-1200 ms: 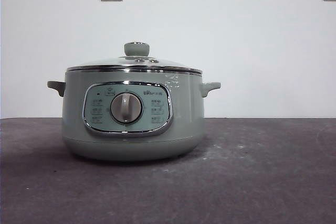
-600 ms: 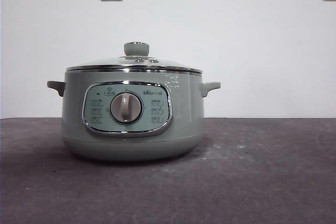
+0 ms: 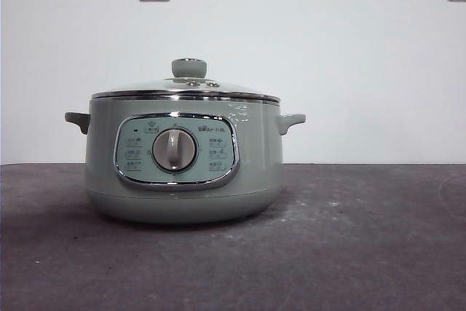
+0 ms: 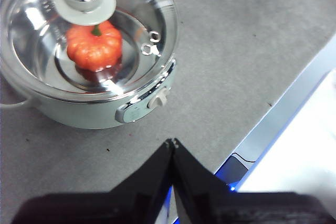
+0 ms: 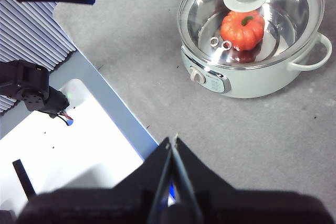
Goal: Pick up the pumpkin,open the lid,put the pumpkin in the pot,close the lid
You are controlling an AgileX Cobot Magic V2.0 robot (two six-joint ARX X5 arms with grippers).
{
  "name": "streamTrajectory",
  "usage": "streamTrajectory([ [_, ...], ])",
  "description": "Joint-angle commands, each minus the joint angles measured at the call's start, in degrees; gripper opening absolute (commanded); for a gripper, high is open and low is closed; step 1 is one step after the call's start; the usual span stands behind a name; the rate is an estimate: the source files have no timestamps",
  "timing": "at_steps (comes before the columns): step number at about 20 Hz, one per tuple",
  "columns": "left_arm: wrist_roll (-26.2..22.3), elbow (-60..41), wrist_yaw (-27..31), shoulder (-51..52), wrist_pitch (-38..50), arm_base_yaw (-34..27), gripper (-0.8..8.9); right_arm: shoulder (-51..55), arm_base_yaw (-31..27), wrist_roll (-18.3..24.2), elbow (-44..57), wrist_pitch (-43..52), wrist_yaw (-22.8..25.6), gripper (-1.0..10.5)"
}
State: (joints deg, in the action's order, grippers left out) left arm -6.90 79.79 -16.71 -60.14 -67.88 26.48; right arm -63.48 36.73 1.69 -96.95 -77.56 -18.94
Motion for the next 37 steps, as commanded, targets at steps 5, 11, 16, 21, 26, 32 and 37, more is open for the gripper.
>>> streamTrajectory([
  [5, -5.35, -1.33, 1.46, 9.62, 14.84, -11.78, -0.02, 0.46, 0.07, -0.59, 0.22, -0.74, -0.2, 0.0],
  [11, -5.35, -17.29, 1.75, 25.86, 39.52, -26.75, -0.02, 0.68, 0.07, -0.59, 0.22, -0.74, -0.22, 0.0],
  [16, -2.43, -44.54, 1.7, 39.45, 64.17, -30.71, -0.02, 0.68, 0.07, -0.59, 0.22, -0.74, -0.2, 0.0],
  [21, -0.98, -63.71, 3.56, 48.59, 72.41, -31.06, -0.02, 0.68, 0.07, -0.59, 0.22, -0.74, -0.22, 0.0],
  [26, -0.11, -73.96, 4.61, 55.58, 72.78, -31.06, -0.02, 0.76, 0.07, -0.59, 0.22, -0.74, -0.2, 0.0],
  [32, -0.11, -78.14, 4.66, 57.83, 70.79, -31.08, -0.02, 0.92, 0.07, -0.59, 0.22, -0.74, -0.22, 0.0],
  [37, 1.2, -79.67, 4.57, 58.93, 67.43, -31.06, -0.02, 0.98, 0.07, -0.59, 0.22, -0.74, -0.22, 0.0],
])
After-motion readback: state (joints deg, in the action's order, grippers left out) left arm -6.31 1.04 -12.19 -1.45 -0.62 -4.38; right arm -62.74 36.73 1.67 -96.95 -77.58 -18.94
